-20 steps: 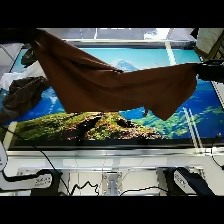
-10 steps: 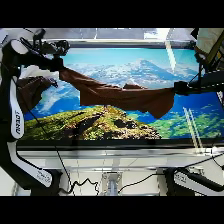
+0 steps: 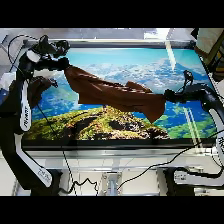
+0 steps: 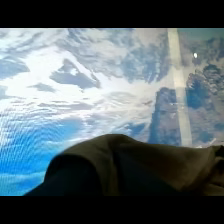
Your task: Fold the shirts.
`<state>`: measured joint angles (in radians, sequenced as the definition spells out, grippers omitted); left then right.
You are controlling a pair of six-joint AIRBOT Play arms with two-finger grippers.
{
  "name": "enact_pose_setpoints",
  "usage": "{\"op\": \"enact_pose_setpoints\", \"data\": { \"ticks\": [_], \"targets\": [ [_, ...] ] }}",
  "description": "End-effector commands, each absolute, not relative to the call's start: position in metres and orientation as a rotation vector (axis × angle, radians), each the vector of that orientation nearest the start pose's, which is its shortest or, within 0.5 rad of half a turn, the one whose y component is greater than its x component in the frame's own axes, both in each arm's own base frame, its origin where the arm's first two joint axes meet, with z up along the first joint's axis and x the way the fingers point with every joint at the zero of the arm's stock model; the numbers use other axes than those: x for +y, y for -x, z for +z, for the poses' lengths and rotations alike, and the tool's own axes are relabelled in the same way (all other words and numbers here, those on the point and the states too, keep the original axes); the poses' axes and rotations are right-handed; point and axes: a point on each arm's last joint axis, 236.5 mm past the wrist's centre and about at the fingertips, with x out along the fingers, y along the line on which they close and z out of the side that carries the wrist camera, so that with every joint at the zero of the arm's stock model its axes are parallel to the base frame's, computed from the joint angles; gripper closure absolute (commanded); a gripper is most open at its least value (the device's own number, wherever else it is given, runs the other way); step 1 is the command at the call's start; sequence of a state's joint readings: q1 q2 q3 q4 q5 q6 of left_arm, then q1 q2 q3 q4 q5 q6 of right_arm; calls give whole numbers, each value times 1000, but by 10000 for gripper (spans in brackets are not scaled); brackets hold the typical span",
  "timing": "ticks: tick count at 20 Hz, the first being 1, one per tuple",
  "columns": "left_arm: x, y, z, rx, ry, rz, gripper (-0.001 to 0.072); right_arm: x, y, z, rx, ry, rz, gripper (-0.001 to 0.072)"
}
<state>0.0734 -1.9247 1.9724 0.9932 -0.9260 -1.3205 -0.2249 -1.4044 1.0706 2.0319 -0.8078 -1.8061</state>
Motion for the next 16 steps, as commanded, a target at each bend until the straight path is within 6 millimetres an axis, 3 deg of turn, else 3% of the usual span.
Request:
{"op": "enact_pose_setpoints", "data": {
  "ticks": [1,3,5,8,10,12,16],
  "targets": [
    [-56,-638,69,741,354,-299,234,-22,-450,-32,1025,-418,31,683],
    [-60,-630,63,782,354,-316,197,-21,-448,-33,1035,-420,36,683],
    [-65,-619,57,839,358,-340,115,-18,-444,-34,1053,-423,45,682],
    [-79,-571,31,1067,353,-410,114,-17,-440,-36,1072,-414,53,682],
    [-76,-532,12,1260,337,-403,55,-17,-440,-36,1071,-412,52,682],
    [-73,-501,4,1399,324,-406,49,-17,-440,-37,1075,-413,54,682],
    [-76,-471,2,1534,356,-408,49,-14,-436,-38,1094,-416,62,682]
  ]
}}
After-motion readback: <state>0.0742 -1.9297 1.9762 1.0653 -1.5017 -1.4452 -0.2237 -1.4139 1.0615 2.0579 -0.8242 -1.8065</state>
